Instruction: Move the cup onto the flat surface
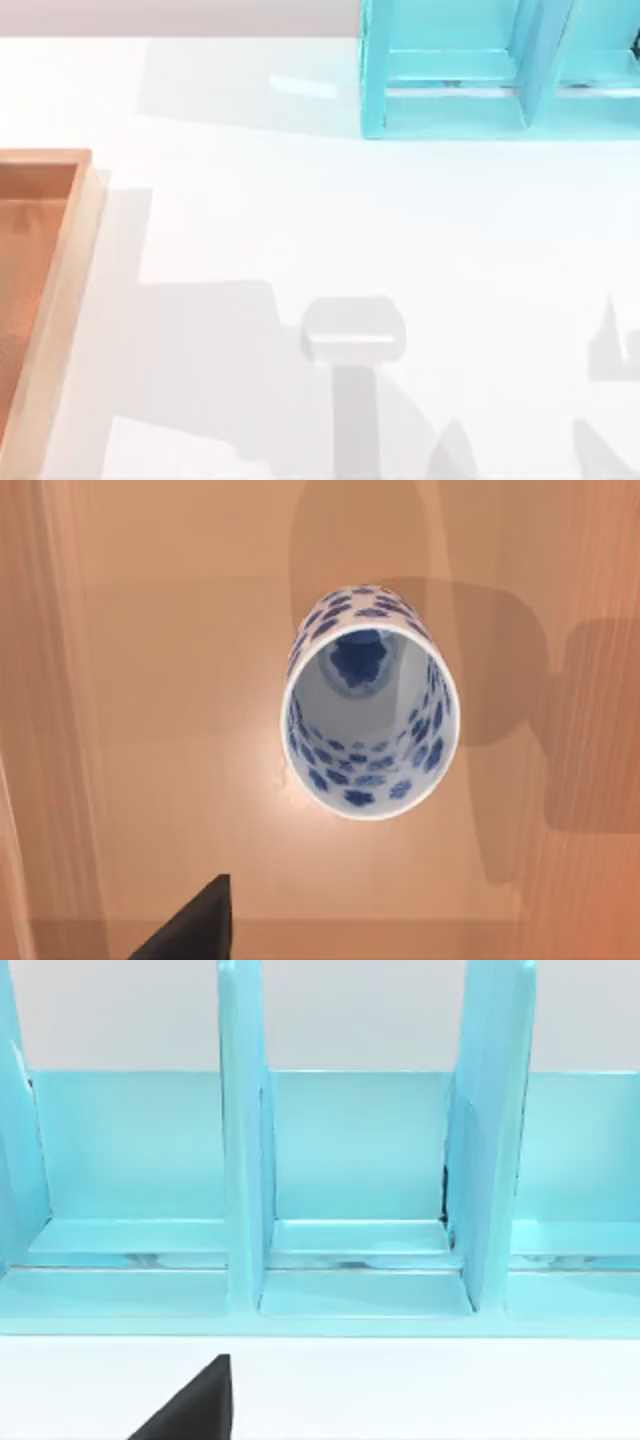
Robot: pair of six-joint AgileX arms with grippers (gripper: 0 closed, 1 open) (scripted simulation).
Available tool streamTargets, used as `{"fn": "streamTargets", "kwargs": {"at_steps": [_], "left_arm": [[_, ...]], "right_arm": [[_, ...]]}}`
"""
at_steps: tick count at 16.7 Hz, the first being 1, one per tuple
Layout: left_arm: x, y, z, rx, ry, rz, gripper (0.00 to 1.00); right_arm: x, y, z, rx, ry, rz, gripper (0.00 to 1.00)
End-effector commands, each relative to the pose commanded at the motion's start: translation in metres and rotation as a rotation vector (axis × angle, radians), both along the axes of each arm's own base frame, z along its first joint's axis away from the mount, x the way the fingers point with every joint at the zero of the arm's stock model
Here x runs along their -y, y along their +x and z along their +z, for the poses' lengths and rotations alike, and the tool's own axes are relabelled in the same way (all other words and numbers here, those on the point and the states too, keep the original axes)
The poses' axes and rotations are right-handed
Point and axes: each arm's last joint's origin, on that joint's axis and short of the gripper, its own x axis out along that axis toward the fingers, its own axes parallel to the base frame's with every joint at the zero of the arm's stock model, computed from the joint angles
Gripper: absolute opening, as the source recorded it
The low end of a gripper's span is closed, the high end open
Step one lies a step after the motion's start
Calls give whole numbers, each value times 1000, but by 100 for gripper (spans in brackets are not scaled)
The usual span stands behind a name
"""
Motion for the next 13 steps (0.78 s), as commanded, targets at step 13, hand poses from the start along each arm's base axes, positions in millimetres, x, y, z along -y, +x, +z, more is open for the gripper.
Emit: {"fn": "streamTargets", "kwargs": {"at_steps": [13], "left_arm": [[-1, 4, -59, 1, 0, 0, 100]], "right_arm": [[0, 0, 0, 0, 0, 0, 100]]}}
